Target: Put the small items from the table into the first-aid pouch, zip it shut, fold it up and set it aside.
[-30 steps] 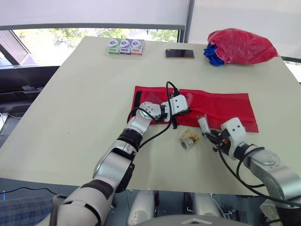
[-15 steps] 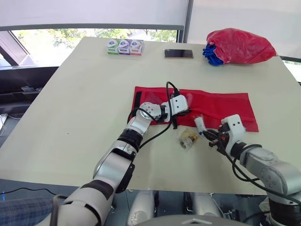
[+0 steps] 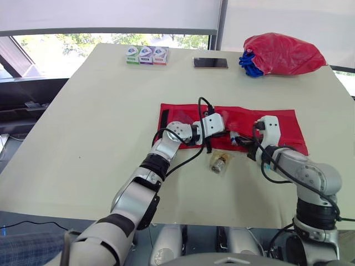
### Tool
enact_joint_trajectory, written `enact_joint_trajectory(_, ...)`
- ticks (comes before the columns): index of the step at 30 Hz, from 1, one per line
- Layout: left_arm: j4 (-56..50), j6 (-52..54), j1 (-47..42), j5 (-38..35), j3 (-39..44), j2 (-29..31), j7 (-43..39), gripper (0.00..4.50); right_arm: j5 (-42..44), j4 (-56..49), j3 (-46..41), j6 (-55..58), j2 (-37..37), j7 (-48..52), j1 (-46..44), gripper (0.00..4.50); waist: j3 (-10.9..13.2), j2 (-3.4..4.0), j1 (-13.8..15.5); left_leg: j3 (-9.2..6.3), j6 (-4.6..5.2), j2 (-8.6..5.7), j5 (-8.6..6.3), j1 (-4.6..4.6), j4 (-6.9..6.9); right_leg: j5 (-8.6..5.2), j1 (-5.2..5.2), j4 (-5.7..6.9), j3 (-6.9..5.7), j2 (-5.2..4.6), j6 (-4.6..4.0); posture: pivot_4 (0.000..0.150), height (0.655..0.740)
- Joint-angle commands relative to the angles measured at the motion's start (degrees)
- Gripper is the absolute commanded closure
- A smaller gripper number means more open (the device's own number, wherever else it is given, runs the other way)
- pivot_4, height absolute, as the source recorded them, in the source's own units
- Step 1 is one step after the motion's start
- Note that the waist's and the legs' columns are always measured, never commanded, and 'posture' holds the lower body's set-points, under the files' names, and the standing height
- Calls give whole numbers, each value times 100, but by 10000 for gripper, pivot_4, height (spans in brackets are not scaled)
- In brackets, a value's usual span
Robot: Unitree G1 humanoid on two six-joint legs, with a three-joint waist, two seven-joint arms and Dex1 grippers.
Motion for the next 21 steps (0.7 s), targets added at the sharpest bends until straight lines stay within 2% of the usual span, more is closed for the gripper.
enact_joint_trajectory(1,-307,-17,22,-93,-82,-80,-64,45000,-289,150,290,-609,-29,41,-131,44356,0,0,-1,0,0,0,0,0,0,0,0,0,0,0,0,1500,7400)
enact_joint_trajectory(11,-488,38,161,-91,-131,-114,-101,45000,-843,966,681,-2277,169,341,-201,44356,0,1,-5,0,0,0,0,0,0,0,0,0,0,1,0,1500,7400)
enact_joint_trajectory(20,-489,56,189,-92,-120,-97,-128,45000,-954,1004,711,-2670,224,449,18,44356,1,2,-4,0,-1,1,0,1,-2,0,-1,0,0,1,0,1500,7400)
enact_joint_trajectory(21,-473,50,183,-91,-116,-94,-126,45000,-931,957,685,-2641,213,454,61,41280,1,2,-4,0,-1,1,0,1,-2,0,-2,0,0,1,0,1500,7400)
